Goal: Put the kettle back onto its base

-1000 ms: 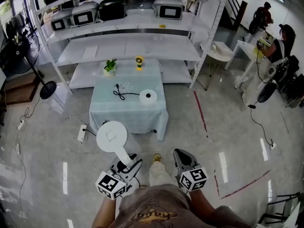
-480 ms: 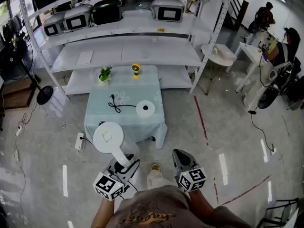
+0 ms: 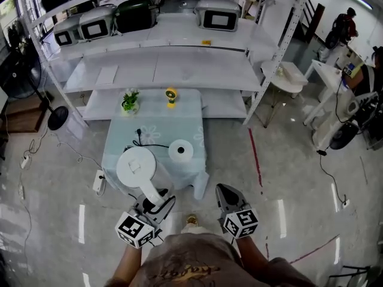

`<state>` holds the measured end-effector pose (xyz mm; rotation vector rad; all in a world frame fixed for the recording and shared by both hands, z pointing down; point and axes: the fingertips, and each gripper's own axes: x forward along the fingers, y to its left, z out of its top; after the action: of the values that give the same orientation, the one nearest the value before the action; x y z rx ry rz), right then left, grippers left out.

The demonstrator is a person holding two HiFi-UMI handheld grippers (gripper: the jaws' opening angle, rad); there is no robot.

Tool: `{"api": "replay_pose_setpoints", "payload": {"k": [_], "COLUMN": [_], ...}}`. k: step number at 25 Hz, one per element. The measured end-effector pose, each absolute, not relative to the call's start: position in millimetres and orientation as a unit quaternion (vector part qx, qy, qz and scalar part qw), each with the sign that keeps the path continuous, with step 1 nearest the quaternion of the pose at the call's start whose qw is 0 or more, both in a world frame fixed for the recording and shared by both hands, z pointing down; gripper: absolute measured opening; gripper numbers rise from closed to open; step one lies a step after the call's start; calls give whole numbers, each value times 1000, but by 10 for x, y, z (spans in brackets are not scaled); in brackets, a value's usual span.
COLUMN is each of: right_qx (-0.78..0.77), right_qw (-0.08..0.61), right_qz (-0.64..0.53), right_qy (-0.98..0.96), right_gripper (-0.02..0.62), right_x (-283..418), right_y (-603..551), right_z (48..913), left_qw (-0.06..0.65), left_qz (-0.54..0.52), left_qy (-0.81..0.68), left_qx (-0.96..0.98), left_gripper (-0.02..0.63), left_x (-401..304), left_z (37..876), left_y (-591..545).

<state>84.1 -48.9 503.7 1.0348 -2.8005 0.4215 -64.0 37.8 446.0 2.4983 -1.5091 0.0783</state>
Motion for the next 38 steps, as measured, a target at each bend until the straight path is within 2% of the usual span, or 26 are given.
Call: {"api": "replay_pose_setpoints", "payload": {"k": [22, 38], "right_qx": [383, 442], "right_qw": [64, 72], "right_qz": [151, 164], "right_qy": [-909, -879], "right_gripper": [0, 0], "right_x": [836, 762], "right_y": [-1611, -2010], "right_z": [5117, 5276], "left_qw": [88, 108], "left_qz": [61, 98], "left_qy": [-462, -379], "left_qx": [880, 914], "left_gripper": [138, 140], "left_x": [-719, -741], "left_z": [4688, 5559], "left_y": [-1176, -1994]}}
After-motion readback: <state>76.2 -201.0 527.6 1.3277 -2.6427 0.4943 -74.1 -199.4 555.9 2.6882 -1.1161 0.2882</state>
